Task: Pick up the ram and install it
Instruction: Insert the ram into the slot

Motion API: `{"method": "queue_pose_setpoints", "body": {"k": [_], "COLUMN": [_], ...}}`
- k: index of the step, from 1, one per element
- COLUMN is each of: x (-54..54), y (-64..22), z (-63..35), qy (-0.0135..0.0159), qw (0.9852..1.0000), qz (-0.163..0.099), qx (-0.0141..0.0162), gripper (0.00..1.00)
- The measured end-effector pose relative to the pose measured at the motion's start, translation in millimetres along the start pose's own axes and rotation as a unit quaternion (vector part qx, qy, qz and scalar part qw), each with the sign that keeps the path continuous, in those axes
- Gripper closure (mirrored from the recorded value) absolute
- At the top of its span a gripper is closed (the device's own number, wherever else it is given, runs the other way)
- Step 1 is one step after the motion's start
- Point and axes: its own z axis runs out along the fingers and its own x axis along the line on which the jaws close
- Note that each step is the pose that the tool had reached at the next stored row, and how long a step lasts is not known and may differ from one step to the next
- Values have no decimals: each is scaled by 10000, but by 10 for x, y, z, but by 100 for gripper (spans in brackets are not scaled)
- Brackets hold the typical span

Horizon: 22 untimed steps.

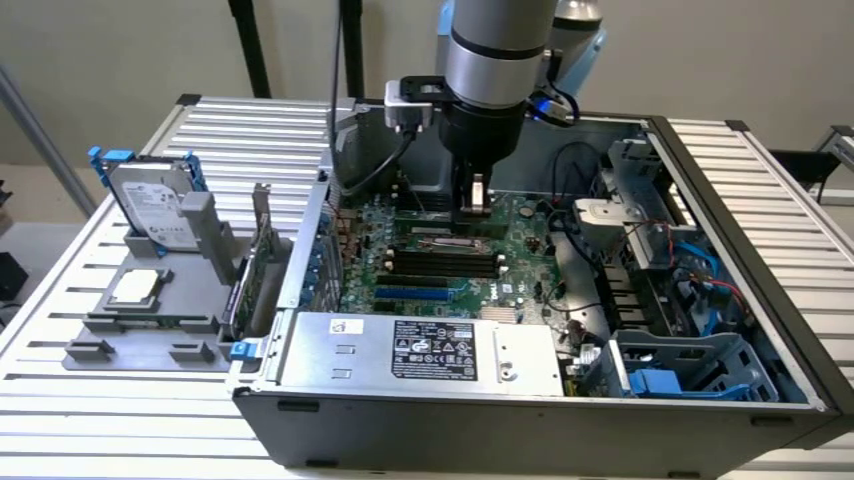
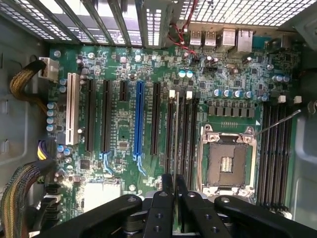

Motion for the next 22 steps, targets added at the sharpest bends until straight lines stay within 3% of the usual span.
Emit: {"method": "queue_pose_setpoints", "body": {"k": [3,10,18,22], "x": [-2,-8,-22,-40], "y": [-3,-6,-11,-13], "z": [52,145,279,323], "qy": [34,146,176,217], "qw": [10000,9999,9998,9997], "qz": [0,4,27,56], "qx": [-1,-1,-1,0], "gripper": [86,86,86,86]}}
